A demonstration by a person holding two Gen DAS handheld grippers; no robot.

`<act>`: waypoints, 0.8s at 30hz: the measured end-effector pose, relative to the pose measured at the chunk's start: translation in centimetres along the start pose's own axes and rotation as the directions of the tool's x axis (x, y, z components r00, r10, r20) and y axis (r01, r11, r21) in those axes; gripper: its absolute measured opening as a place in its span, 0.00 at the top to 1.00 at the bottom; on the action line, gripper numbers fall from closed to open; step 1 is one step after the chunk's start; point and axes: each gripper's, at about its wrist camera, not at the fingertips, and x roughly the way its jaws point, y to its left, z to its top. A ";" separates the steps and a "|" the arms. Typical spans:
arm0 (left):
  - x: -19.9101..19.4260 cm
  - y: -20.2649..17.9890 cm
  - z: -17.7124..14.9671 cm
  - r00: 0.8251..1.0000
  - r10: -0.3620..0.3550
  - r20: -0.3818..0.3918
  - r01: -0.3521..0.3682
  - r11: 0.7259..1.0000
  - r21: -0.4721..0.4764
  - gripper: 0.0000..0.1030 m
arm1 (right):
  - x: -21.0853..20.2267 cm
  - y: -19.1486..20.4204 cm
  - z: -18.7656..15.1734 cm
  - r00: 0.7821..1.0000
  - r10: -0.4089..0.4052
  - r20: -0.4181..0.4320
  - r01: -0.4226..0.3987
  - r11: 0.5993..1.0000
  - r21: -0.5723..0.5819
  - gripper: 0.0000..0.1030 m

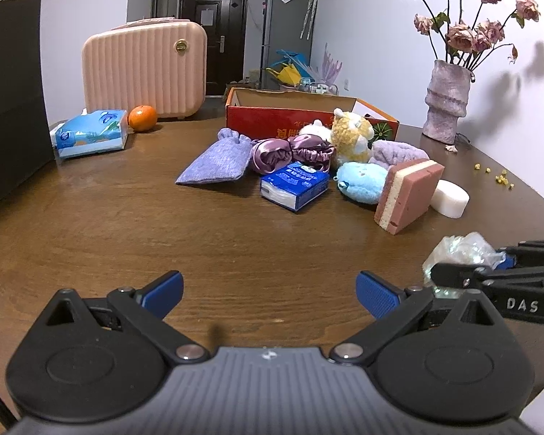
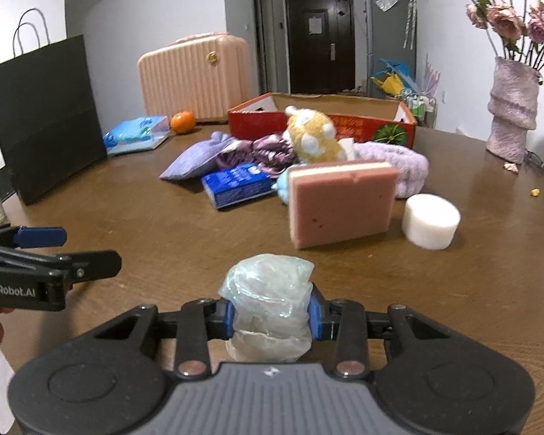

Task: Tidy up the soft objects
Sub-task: 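Grasp the pink-and-cream sponge with the left gripper while the right gripper holds the bag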

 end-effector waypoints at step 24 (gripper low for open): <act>4.4 -5.8 5.6 0.997 -0.051 0.053 0.043 0.989 0.139 0.00 | 0.1 -7.0 2.8 0.984 -0.133 0.117 0.125 0.989 0.079 0.65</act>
